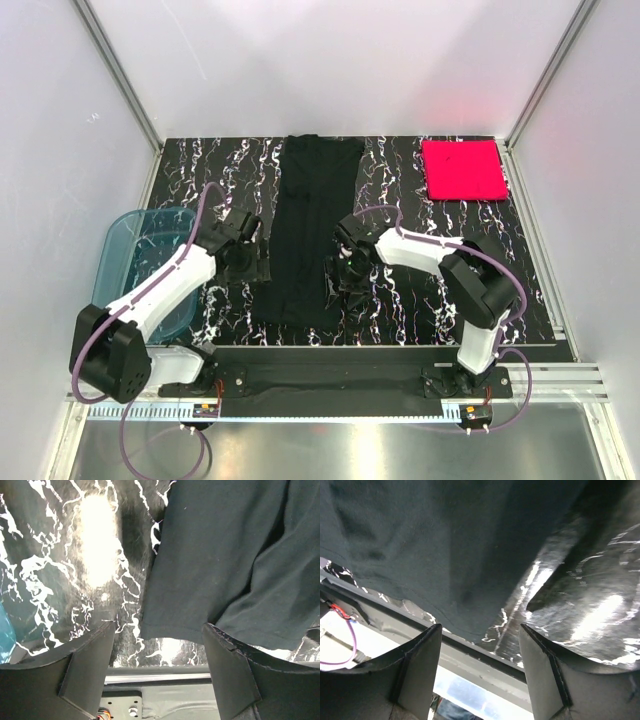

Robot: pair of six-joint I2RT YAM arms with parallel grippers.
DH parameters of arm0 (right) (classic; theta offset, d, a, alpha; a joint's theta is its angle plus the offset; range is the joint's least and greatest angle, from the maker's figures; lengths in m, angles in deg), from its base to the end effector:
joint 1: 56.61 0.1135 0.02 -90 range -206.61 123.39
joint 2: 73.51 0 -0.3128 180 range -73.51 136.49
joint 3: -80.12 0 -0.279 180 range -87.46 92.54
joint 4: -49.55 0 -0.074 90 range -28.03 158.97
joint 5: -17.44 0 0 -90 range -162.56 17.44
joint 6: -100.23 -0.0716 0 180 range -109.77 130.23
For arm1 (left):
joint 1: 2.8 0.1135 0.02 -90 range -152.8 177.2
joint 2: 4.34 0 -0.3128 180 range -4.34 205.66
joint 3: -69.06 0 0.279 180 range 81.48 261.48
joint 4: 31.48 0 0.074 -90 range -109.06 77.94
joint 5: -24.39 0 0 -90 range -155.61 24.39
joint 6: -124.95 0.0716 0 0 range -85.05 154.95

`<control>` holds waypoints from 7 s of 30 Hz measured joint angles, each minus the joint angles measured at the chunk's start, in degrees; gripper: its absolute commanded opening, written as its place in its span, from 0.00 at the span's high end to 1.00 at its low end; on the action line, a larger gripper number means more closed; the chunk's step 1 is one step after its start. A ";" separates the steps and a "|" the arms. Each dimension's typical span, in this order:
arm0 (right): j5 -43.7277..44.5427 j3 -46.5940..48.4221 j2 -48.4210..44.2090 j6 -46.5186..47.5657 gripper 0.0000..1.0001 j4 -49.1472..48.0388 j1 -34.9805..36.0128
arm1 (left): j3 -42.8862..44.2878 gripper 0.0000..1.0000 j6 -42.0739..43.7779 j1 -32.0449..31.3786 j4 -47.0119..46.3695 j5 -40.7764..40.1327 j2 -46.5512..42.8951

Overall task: Fold and stack the t-shirts
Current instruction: Fold the tshirt

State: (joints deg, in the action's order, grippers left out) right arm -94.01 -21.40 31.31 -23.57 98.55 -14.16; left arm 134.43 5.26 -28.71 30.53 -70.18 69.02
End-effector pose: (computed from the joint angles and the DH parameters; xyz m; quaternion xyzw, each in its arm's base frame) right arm 0.2669 0.2796 0.1560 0.0972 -0.9699 -0.2226 0.0153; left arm 0.2332 -0.1069 0.2378 -0.0394 0.9833 -0.0462 0.1718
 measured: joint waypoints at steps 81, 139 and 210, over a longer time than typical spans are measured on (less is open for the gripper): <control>-1.51 65.33 37.86 10.69 0.87 -8.74 -27.26 | 35.67 0.71 -13.09 11.63 -60.48 18.69 50.03; -9.60 -12.28 -20.35 10.45 0.33 6.78 -26.10 | -13.94 0.30 -15.41 -0.50 -23.69 19.87 -1.64; -14.58 -36.00 -28.15 -3.50 1.00 -11.10 -20.68 | -31.52 1.00 -39.39 -16.63 -24.06 13.75 -16.37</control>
State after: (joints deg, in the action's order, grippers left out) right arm -108.59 -57.40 3.16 -27.07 87.44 -34.83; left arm 102.91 -34.13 -45.34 6.46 -56.44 52.65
